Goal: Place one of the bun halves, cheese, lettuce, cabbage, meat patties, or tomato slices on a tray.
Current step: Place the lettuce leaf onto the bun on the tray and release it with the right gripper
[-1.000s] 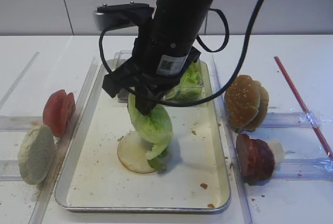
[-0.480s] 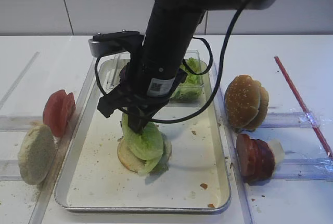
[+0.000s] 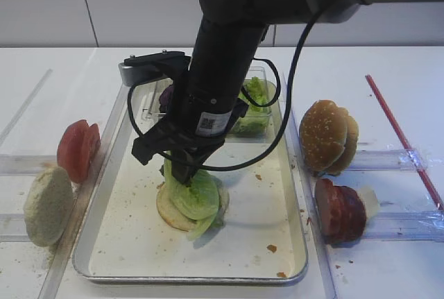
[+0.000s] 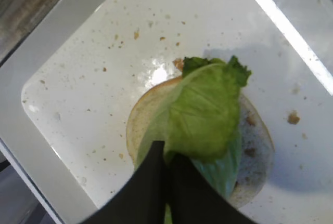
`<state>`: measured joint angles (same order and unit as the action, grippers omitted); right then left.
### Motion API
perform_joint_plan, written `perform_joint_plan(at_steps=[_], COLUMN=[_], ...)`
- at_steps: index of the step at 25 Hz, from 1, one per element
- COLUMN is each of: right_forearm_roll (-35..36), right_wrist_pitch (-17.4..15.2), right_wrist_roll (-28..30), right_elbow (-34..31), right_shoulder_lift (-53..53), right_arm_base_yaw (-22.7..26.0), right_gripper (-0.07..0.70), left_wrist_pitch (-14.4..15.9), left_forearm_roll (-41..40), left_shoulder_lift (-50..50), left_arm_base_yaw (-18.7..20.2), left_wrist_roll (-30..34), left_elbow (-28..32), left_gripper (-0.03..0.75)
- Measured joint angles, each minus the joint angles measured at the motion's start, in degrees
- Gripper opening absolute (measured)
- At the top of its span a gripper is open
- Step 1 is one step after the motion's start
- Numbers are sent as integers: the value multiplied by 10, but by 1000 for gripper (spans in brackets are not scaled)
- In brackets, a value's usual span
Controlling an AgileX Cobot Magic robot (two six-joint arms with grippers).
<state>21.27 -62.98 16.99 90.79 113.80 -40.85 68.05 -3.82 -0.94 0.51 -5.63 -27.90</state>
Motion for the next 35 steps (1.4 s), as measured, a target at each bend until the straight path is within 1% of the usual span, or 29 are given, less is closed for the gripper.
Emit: perform_joint_plan(at_steps=[15, 17, 18, 19, 22, 23, 24, 25, 28, 31, 35], right_forearm_roll=[-5, -5, -3, 0, 2, 2, 2, 2, 2, 3, 3], right_wrist_pitch=[0, -5, -9, -11, -17, -18, -18, -18, -21, -37, -61], right_wrist_roll=[0, 0, 0, 0, -5, -8, -11, -12, -12, -13, -14], right_elbow=[0, 0, 0, 0, 0, 0, 0, 0, 0, 17, 61], right_shoulder_lift=[23, 23, 23, 23, 23, 23, 23, 23, 23, 24, 24], right_arm_base_yaw=[0, 0, 0, 0, 0, 0, 0, 0, 0, 0, 0], right_gripper=[20, 59, 104, 169, 399, 456, 484, 500, 498, 478, 456], left_wrist_pitch=[0, 0, 0, 0, 0, 0, 0, 0, 0, 0, 0], left_forearm_roll=[0, 0, 0, 0, 0, 0, 0, 0, 0, 0, 0], left_shoulder_lift=[0, 0, 0, 0, 0, 0, 0, 0, 0, 0, 0], left_arm_base_yaw=[0, 0, 0, 0, 0, 0, 0, 0, 0, 0, 0], left_wrist_roll=[0, 0, 0, 0, 0, 0, 0, 0, 0, 0, 0], left_elbow=[0, 0, 0, 0, 0, 0, 0, 0, 0, 0, 0], left_gripper=[445, 445, 445, 445, 445, 445, 445, 445, 445, 445, 445])
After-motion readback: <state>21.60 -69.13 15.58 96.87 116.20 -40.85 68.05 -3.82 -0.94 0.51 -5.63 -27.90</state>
